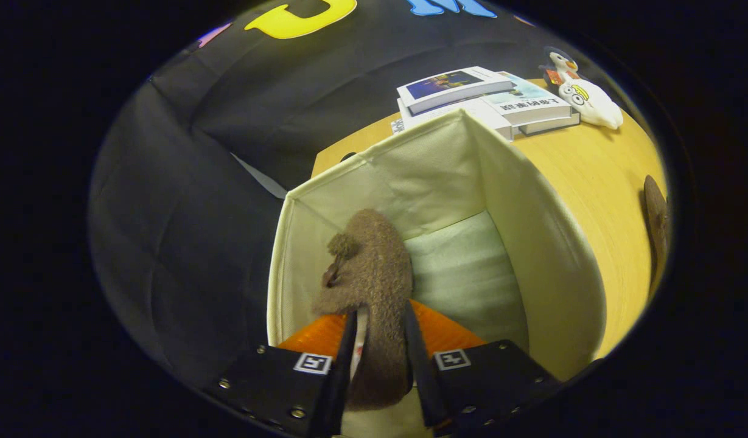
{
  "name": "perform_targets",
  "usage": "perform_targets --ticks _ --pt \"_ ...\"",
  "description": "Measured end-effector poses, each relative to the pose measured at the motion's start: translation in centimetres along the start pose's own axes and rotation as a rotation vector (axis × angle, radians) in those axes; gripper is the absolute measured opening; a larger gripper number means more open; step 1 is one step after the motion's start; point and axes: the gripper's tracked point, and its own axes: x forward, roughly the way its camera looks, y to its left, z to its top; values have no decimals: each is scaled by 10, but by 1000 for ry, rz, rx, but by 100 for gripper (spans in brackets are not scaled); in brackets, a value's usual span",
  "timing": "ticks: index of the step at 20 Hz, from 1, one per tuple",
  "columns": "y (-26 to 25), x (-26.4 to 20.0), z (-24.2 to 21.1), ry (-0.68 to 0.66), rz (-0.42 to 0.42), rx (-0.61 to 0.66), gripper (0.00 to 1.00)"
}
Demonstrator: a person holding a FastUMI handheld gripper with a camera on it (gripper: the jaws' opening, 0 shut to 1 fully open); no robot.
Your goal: Open the storage box then place both shoes into the box .Put the left shoe in first, then the right shoe, with the right side of both shoes facing outward in a uniform manner.
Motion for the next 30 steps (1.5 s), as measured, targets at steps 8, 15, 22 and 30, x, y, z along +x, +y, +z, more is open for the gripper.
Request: perform_targets --ticks 8,15,22,30 --pt "8 -56 35 -109 91 -129 98" --pt "-36 -127 75 -227 81 -221 98" --pt "-125 -176 98 -279 -14 -210 98" --pt "-221 -215 109 -315 -141 -202 98"
